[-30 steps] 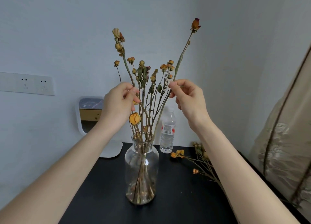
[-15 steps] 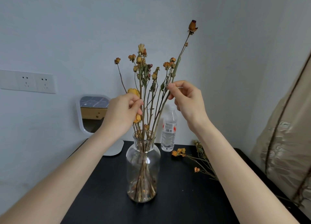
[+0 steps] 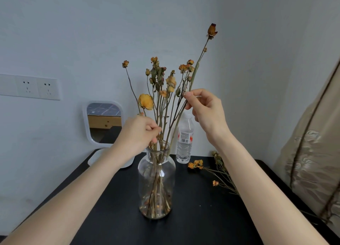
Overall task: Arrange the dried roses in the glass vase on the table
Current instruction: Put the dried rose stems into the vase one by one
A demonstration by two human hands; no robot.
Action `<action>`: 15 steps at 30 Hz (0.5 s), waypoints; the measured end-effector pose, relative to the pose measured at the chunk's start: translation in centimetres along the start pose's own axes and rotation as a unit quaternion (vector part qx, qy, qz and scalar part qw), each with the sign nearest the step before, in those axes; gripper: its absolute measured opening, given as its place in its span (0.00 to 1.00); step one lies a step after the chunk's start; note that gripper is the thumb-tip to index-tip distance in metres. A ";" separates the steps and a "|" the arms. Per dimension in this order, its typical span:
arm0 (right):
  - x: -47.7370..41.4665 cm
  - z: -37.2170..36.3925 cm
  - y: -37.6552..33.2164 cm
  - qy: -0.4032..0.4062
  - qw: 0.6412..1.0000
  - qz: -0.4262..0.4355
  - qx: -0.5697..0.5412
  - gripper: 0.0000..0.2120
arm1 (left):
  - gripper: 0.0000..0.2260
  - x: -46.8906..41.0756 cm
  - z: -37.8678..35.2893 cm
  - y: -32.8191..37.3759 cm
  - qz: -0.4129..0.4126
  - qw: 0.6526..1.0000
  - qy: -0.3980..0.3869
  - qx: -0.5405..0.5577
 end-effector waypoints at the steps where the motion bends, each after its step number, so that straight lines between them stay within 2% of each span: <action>1: 0.0 0.0 0.1 0.000 1.000 0.000 0.002 0.06 | 0.05 0.1 -0.2 0.0 0.003 1.000 -0.004 -0.007; 4: 0.1 0.0 0.3 0.000 1.000 -0.001 0.005 0.06 | 0.05 0.6 0.0 0.1 0.007 0.999 0.030 -0.022; 9: 0.3 0.2 0.7 0.003 1.000 -0.005 0.005 0.06 | 0.11 2.5 -0.2 -0.7 -0.010 0.983 0.177 -0.043; 11: 0.4 0.3 1.0 0.004 1.000 -0.009 0.005 0.06 | 0.15 3.3 -1.2 -2.0 0.006 0.978 0.209 -0.011; 15: 0.5 0.5 1.3 0.005 1.000 -0.009 0.005 0.06 | 0.27 3.1 -2.8 -3.4 0.056 0.970 0.224 0.078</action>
Point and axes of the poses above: each hand's wrist, its own x-axis away from the middle knuckle, its own z-axis out of the back of the hand, y = z × x, the point moved 5 cm from there along -x, towards the middle knuckle, and after that the axes turned 9 degrees about -y, right-handed, at the moved point
